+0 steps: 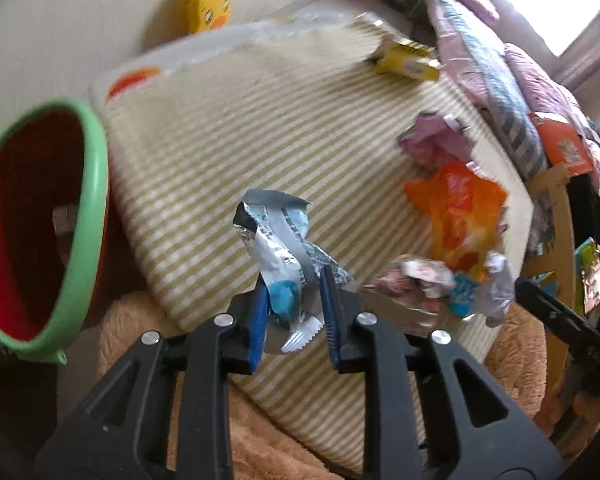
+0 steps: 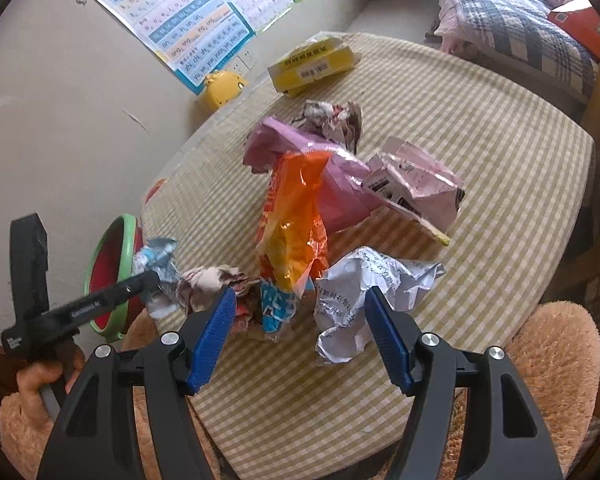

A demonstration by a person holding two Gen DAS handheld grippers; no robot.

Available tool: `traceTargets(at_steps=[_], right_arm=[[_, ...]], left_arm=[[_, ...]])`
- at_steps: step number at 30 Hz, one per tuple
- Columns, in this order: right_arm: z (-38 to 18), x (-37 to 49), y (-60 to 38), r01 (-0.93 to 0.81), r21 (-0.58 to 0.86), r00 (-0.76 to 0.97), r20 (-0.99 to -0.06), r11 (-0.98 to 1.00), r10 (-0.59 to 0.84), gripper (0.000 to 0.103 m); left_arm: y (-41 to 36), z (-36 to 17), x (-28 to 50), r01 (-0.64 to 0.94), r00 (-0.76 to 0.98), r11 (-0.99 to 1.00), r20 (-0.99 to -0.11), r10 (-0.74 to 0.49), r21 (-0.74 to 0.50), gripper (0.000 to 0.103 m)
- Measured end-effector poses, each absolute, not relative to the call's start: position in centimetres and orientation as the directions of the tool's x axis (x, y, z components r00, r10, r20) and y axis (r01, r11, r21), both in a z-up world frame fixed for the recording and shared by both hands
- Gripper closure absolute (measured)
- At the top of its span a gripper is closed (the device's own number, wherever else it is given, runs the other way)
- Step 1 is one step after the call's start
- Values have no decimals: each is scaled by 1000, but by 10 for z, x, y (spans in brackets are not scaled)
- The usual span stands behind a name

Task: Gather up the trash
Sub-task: 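Grasp the crumpled blue-white wrapper with the left gripper while the right grasps crumpled white foil paper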

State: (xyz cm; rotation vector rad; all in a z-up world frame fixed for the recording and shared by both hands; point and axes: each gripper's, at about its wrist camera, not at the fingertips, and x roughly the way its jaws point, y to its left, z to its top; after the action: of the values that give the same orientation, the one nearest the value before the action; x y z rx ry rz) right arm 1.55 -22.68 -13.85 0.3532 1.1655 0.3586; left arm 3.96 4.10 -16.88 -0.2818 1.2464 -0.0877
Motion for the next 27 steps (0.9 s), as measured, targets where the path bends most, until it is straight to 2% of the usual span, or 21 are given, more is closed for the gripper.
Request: traceTargets(at_steps=[2,5,8,16,23,27], right_arm=[[-138,15,-224,-99,440,347,-825,893,445,39],[-135,15,-228,-89,427,364,-827,900,429,39],[-136,17,-239,-52,421,374,-832,905,409,39],[-151,22,-257,22,415,351,-855,910,382,36],[-186,29,-253,60,426,274,-877,903,395,36],[-194,27,-264,99,478,275,-856,873,438,38]], left_arm=[[44,-179,39,-120,302,954,-925,-230,-276,68],[43,-184,38,-121,306,956,-926,-220,-267,57],[40,-185,38,-113,316,960,-925,-210,-256,52],[46,-184,36,-146,331,955,-922,-200,-259,49],[45,-176,31,-151,345,950,-915,-208,-273,49],[44,-175,32,-152,350,951,-915,-203,-270,48]])
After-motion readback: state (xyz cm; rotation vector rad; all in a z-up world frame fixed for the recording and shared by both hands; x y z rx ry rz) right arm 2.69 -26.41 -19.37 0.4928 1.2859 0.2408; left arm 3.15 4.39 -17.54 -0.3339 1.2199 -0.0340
